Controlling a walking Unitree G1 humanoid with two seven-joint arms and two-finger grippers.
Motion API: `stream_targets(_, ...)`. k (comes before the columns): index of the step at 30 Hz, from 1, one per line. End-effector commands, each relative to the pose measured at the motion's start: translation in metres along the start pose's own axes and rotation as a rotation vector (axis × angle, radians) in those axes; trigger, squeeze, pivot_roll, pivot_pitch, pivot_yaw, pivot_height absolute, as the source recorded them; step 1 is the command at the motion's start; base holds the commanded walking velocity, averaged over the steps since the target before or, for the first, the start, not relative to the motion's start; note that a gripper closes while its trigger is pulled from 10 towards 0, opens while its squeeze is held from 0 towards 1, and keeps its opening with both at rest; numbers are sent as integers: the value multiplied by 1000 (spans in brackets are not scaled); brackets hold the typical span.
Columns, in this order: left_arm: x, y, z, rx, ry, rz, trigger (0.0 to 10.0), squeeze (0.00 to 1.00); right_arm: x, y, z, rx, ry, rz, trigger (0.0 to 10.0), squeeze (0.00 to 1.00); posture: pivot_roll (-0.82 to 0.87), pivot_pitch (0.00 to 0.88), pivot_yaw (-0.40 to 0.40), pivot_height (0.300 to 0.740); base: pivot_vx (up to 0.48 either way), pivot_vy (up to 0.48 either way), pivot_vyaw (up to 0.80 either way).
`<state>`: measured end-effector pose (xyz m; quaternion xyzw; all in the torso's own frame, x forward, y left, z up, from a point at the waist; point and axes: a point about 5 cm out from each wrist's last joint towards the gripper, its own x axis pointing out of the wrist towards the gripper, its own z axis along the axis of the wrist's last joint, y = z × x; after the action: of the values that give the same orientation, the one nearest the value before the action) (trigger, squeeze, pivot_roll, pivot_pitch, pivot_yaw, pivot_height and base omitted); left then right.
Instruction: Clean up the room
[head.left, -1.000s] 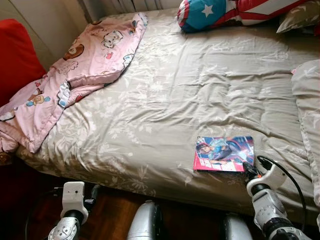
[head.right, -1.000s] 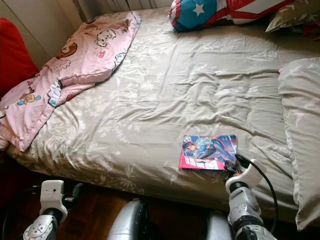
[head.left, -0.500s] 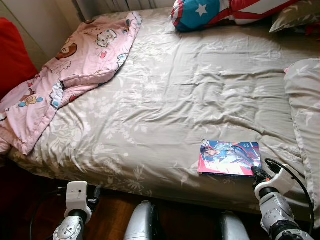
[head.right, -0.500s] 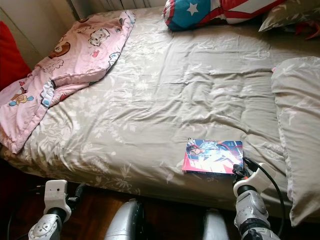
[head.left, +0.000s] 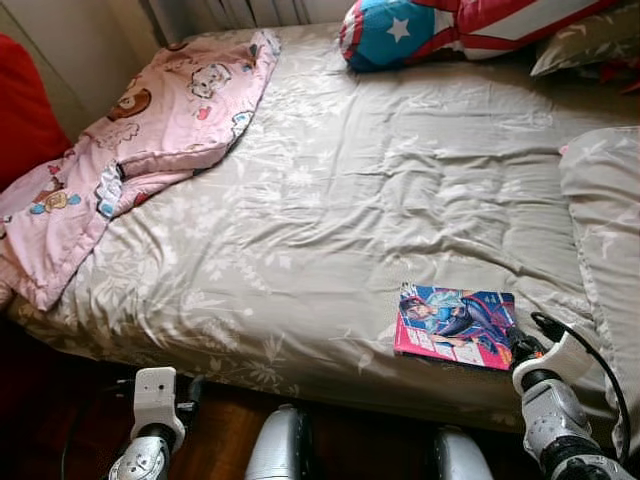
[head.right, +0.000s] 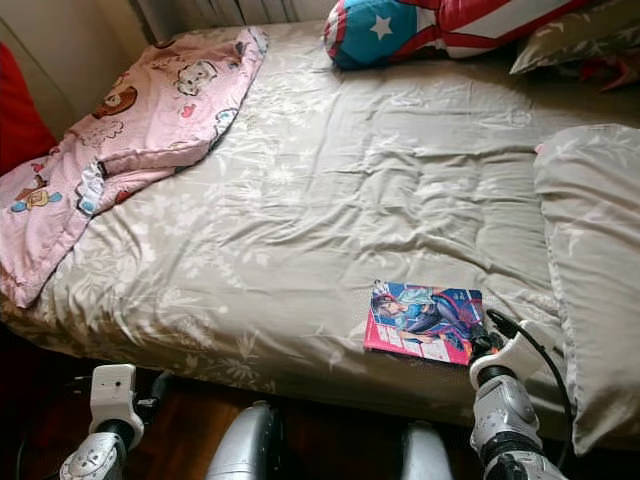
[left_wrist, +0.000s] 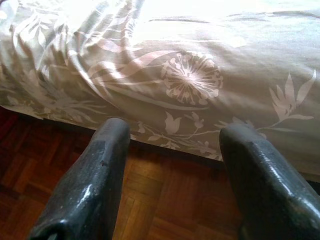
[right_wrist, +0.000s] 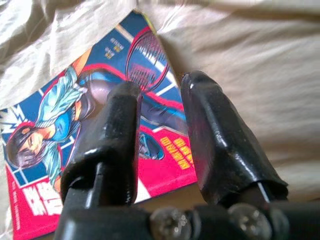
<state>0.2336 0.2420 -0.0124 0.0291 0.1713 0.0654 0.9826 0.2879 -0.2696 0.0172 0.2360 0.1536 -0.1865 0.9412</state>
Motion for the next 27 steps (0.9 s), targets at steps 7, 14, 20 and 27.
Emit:
stream_targets(7,-4,-9,-24,-57,127,34,10000,0,-9,16,-26,-302,33,125,10000,0,-52,63,85,626,0,0,0)
stream_targets(14,-9,-26,-41,-93,234,24,10000,0,-32,0,-72,-332,162,94,10000,0,-76,13,37,641,0,0,0)
stream_targets(20,-16,-33,-54,-97,316,25,10000,0,-53,-13,-106,-381,320,69,10000,0,-97,0,32,676,0,0,0)
stream_targets(27,-22,-36,-66,-53,416,-26,10000,0,-70,-27,-130,-359,447,-37,10000,0,-103,0,48,721,0,0,0)
